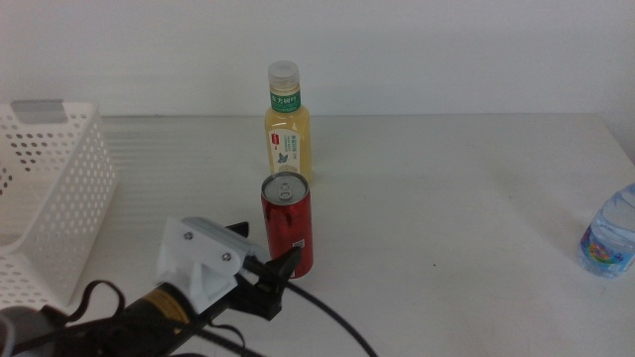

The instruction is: Use arms to grab the bottles and put them into the dustbin to the left of the table.

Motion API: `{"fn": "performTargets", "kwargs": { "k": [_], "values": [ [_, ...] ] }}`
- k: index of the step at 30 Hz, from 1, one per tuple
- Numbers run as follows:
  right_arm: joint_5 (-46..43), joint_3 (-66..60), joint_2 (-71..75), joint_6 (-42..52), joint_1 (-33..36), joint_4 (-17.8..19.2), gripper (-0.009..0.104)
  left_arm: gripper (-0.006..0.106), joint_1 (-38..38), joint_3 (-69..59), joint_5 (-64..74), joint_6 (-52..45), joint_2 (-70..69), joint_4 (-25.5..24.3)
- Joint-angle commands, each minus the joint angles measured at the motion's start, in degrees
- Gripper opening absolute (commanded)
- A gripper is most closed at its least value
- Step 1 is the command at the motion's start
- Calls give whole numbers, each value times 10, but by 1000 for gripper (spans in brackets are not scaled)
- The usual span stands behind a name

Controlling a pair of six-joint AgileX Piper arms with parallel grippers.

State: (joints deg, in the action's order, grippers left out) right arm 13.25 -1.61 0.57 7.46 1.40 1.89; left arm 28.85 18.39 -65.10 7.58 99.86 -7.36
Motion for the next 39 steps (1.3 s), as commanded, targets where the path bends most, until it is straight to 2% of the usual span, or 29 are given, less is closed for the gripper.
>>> {"fn": "performTargets", "kwargs": {
  "k": [1, 24, 25, 28, 32, 33, 39],
  "values": [
    [-42, 4, 15, 5, -3, 3, 77, 90, 2, 28, -84, 20, -5, -12],
    [-42, 4, 15, 5, -3, 3, 77, 90, 2, 130, -90, 31, 78, -28],
    [-42, 4, 15, 5, -3, 3, 77, 82, 3, 130, -94, 27, 78, -20],
    [-42, 4, 15, 5, -3, 3, 77, 69, 3, 130, -94, 28, 78, -17],
    [-42, 4, 15, 5, -3, 3, 77, 46, 3, 130, -96, 28, 78, -18],
    [-42, 4, 15, 5, -3, 3, 77, -2, 3, 128, -95, 30, 77, -31],
    [-42, 4, 15, 5, -3, 3, 77, -5, 3, 128, -87, 31, 50, -43]
  ]
}}
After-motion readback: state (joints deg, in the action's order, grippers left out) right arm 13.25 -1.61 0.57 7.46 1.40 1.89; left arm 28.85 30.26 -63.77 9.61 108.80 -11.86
